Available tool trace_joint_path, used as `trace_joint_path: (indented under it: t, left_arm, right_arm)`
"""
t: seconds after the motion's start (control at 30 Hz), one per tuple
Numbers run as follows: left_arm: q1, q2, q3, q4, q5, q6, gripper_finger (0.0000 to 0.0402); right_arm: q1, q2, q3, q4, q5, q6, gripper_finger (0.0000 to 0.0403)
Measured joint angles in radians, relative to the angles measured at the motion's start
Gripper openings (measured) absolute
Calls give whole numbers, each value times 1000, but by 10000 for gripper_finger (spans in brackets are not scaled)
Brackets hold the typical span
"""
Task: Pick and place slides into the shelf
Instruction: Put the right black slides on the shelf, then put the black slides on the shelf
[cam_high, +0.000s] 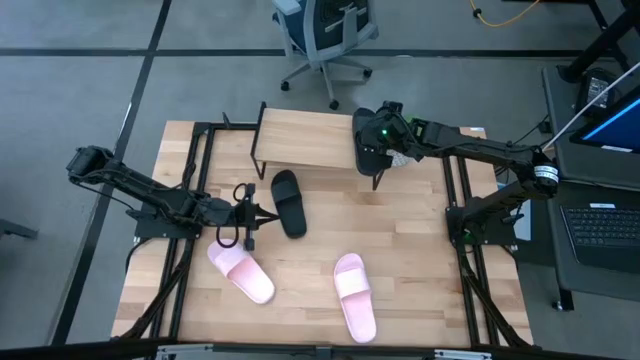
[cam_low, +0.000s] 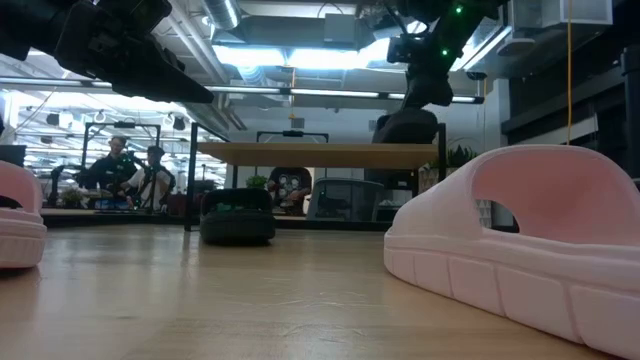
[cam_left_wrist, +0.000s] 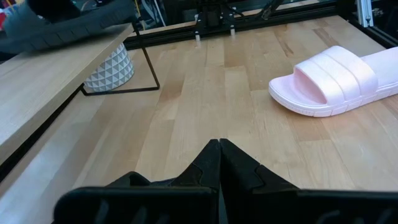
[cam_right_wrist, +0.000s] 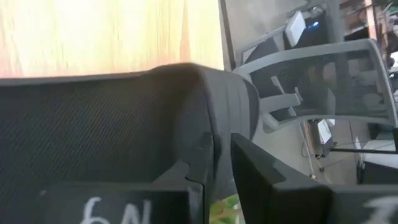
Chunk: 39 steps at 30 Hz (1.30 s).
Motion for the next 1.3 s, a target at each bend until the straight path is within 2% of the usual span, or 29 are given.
trace_joint_path:
  t: [0.57,1.0,1.2,1.3]
  left_arm:
    - [0,0,0,0,0,-1,0]
    - [0,0,0,0,0,-1,0]
    - [0,0,0,0,0,-1,0]
    - [0,0,0,0,0,-1,0]
  right_arm:
    - [3,0,0,-27,-33,66,59]
    - [65,-8,0,10,-35,65,59]
    - [121,-11,77,-3,-35,71,59]
    - [153,-11,123,-23,-34,133,59]
